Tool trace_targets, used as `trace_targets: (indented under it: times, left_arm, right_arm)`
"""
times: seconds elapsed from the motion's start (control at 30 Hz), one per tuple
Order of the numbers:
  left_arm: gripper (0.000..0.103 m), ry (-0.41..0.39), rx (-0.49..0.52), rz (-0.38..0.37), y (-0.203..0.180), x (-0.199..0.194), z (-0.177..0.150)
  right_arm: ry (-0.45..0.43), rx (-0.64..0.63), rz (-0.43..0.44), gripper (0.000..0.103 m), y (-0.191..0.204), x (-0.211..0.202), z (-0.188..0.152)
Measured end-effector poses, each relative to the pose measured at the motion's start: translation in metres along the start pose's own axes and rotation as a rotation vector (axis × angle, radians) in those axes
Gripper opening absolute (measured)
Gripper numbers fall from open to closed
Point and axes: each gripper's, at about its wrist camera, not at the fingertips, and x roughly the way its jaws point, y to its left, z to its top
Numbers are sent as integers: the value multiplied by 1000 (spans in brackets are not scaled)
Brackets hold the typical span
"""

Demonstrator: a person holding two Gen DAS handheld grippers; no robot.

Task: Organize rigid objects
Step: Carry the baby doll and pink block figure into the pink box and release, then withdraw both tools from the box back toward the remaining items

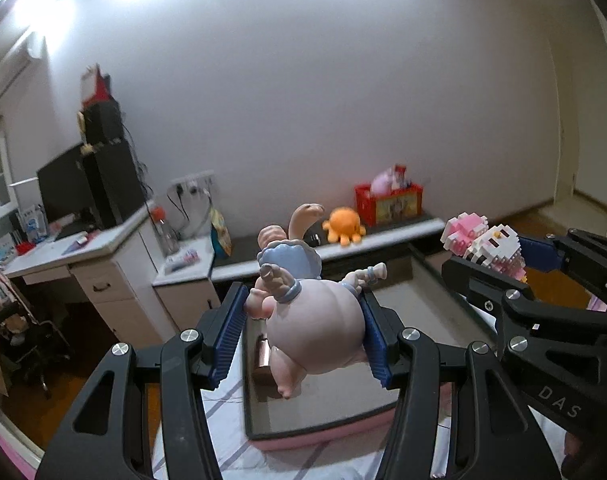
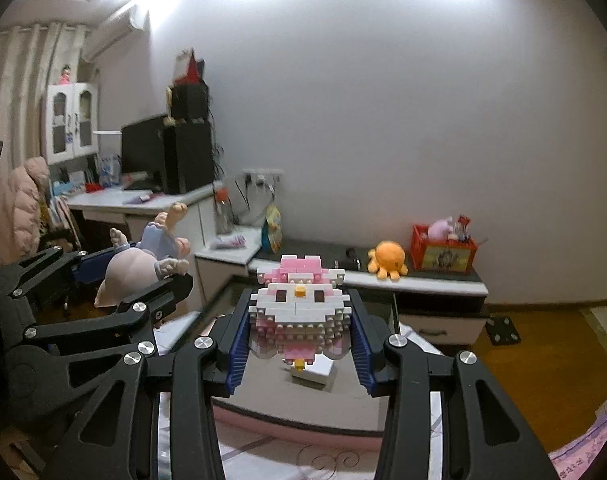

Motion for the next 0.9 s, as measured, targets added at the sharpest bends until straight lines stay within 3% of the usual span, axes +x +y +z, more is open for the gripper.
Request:
trace_targets:
  times: [0.17,0.33,0.43,0.53,0.67,0.73,0.8,0.9]
  left_arm:
    - [55,165,19,-49,-15,70,-17]
    - [55,297,40,-79,-24,109,-35]
    - [55,307,40,-107,-27,113,-31]
    - [55,357,105,-56,-38,122,-34]
    - [55,383,115,-76,-37,127,-35]
    - [60,375,124,-63,-36,127,-32]
    - [75,384,130,-36,-34,129,-33]
    - [83,369,120,-12,-26,123,-33]
  right_arm:
    - [130,31,-17,45,-20,54,-22]
    - [271,63,0,45,-34,94,-56]
    - [316,76,12,45,-40,104,-64]
    - [400,79,22,45,-41,118,-71]
    - [434,96,30,45,-47,125,-77]
    - [432,116,36,45,-51,122,-77]
    - [445,127,37,45,-54,127,-76]
    - [450,145,50,47,-58,125,-77]
